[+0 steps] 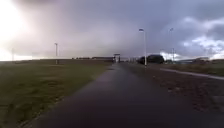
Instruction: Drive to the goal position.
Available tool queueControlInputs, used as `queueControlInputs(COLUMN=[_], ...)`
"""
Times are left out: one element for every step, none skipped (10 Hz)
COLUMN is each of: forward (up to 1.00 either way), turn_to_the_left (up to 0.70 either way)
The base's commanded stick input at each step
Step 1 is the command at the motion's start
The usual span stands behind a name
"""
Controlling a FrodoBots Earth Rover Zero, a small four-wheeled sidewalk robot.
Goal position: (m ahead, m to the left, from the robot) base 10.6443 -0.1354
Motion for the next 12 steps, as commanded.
queueControlInputs(forward=[0.7,0.7,0.7,0.7,0.7,0.7,0.7,0.7,0.7,0.7,0.7,0.7], turn_to_the_left=[-0.14,-0.14,-0.14,-0.14,-0.14,-0.14,-0.14,-0.14,-0.14,-0.14,-0.14,-0.14])
